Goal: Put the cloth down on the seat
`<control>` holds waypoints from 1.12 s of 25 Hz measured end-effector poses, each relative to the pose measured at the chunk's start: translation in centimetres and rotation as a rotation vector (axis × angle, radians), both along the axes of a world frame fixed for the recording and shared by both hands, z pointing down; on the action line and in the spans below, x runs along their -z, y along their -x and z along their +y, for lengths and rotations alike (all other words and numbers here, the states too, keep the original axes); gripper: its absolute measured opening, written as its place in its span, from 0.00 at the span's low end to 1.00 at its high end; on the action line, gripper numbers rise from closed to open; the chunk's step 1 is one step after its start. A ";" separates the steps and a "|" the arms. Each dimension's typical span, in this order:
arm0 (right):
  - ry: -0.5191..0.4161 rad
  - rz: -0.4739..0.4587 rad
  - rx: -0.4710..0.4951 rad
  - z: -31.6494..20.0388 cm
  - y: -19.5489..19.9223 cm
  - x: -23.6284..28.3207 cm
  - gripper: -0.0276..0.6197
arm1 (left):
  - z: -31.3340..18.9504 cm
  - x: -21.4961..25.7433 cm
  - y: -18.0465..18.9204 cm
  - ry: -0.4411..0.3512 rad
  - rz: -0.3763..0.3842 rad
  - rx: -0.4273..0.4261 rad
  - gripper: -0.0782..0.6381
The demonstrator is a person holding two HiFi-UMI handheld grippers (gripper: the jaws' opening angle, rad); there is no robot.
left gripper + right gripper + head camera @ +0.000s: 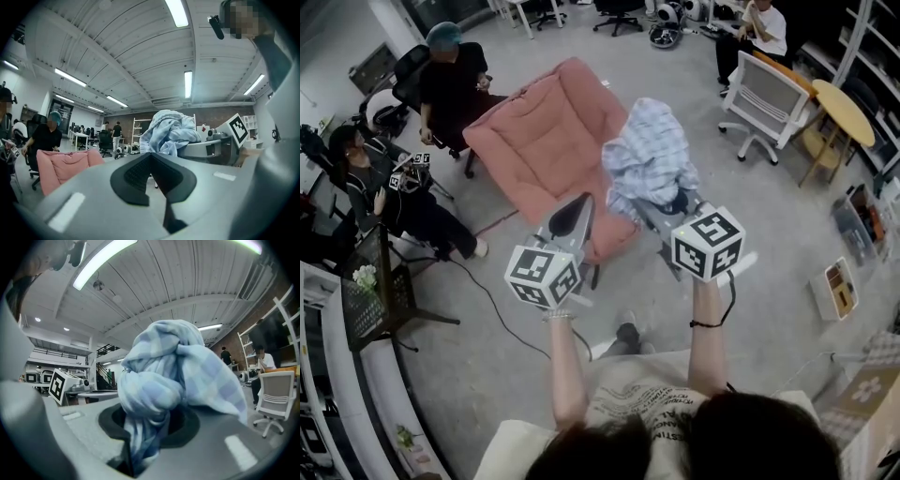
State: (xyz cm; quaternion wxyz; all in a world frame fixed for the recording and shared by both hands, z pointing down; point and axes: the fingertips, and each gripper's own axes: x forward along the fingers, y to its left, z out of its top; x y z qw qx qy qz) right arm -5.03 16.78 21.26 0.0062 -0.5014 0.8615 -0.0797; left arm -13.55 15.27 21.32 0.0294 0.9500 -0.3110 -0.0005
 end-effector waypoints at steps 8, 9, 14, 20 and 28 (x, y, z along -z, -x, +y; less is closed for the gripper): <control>0.038 0.002 -0.013 -5.3 0.9 -1.6 0.22 | -6.0 -0.9 0.8 0.019 0.008 -0.018 0.12; 0.046 0.006 -0.015 -5.9 1.0 -1.9 0.22 | -6.6 -1.1 0.8 0.023 0.009 -0.021 0.12; 0.076 0.005 -0.041 -8.1 0.6 -2.9 0.22 | -8.9 -1.9 0.3 0.040 0.007 -0.052 0.12; 0.096 0.010 -0.068 -9.8 1.1 -3.7 0.22 | -11.0 -2.5 0.8 0.055 0.027 -0.079 0.12; 0.128 -0.001 -0.097 -11.2 -0.2 -4.7 0.22 | -12.5 -3.4 -0.6 0.081 0.027 -0.114 0.12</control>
